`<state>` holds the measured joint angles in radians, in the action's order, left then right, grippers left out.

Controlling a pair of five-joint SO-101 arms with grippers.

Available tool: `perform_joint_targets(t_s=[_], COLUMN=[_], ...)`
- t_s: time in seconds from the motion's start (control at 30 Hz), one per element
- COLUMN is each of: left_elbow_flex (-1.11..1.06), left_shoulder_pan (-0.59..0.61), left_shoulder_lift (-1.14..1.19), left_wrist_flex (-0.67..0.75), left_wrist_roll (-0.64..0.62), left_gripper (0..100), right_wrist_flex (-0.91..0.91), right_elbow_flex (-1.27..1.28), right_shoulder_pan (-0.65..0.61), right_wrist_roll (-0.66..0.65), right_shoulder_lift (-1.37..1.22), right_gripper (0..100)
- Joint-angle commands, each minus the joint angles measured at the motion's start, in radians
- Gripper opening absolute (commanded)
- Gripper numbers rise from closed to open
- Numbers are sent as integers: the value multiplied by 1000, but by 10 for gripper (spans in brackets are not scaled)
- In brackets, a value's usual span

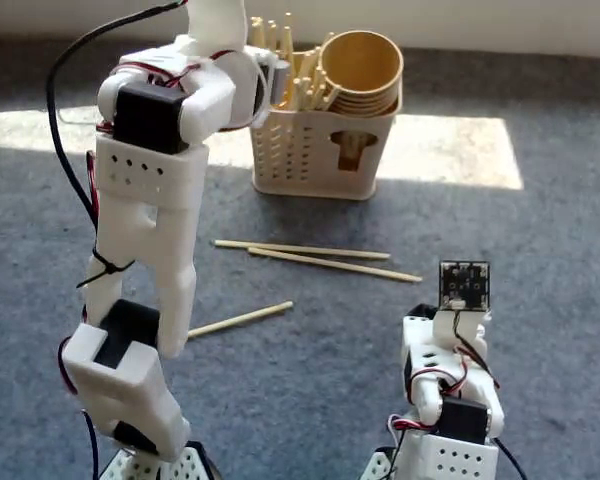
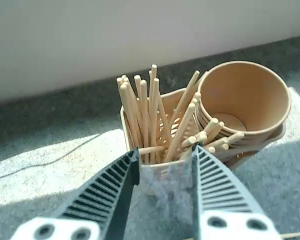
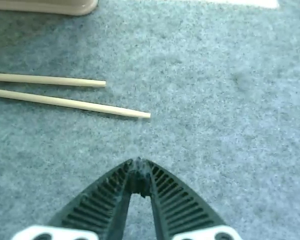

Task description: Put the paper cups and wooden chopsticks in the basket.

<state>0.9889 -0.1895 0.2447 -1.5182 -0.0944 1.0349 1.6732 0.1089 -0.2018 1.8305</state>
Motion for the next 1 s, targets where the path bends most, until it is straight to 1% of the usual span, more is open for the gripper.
perform_joint_targets(t_s=[0.0,0.13,0.4,0.57,0.7,0.93,0.97], left_elbow_flex=[47,31,-226,-294,-378,-644,-688], left_shoulder_pan=[-61,-110,-173,-173,-200,-288,-302], left_shoulder_lift=[-76,-71,-82,-84,-84,-231,-257], left_wrist_flex=[-143,-236,-238,-239,-239,-235,-235], left_wrist_roll=[60,104,195,209,250,261,278], left_gripper=[174,174,169,101,95,97,107], right_wrist_flex=[1,1,1,1,1,1,1], right_elbow_flex=[125,125,125,125,125,125,125], right_shoulder_pan=[13,13,13,13,13,13,13], right_wrist_roll=[-3,-3,-3,-3,-3,-3,-3], right_shoulder_lift=[8,8,8,8,8,8,8], right_gripper=[6,6,6,6,6,6,6])
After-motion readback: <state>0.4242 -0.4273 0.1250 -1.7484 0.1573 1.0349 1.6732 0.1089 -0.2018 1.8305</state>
